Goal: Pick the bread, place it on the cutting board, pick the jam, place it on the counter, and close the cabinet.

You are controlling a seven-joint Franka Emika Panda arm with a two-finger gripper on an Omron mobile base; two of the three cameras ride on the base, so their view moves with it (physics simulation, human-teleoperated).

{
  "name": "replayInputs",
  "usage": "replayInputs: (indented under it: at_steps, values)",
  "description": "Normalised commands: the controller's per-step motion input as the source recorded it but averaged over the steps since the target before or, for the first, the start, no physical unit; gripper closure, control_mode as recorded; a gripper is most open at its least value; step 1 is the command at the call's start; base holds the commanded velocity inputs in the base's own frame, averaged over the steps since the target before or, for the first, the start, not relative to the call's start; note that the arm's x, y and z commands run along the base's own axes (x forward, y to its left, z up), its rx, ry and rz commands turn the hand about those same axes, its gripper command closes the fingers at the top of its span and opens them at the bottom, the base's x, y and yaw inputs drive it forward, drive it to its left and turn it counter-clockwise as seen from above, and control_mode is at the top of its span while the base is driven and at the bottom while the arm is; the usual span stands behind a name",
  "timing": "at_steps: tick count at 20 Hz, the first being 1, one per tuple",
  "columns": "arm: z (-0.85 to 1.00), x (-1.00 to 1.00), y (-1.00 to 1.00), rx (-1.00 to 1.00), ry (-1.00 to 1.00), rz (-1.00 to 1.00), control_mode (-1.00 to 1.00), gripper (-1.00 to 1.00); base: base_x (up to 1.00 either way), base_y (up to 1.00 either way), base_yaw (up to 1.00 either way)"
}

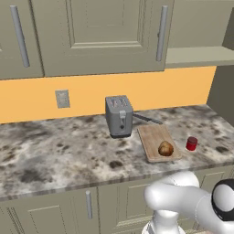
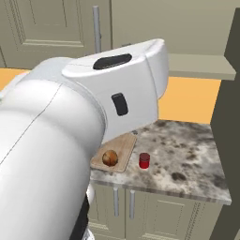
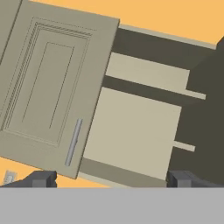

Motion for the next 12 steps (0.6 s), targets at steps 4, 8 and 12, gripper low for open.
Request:
replayInputs:
  at_steps: [4,8,12]
  values:
    - [-0.18,0.0,-0.19,0.0,-0.07,-0.06,-1.0,-1.0,0.0,0.0,0.0]
    - [-0.19,0.0,-0.14,0.0,-0.08,-0.1,-1.0,-1.0,0.0,0.0,0.0]
    - [-0.18,0.0,-0.2,0.0,-0.1,-0.16,-1.0,-1.0,0.0,0.0,0.0]
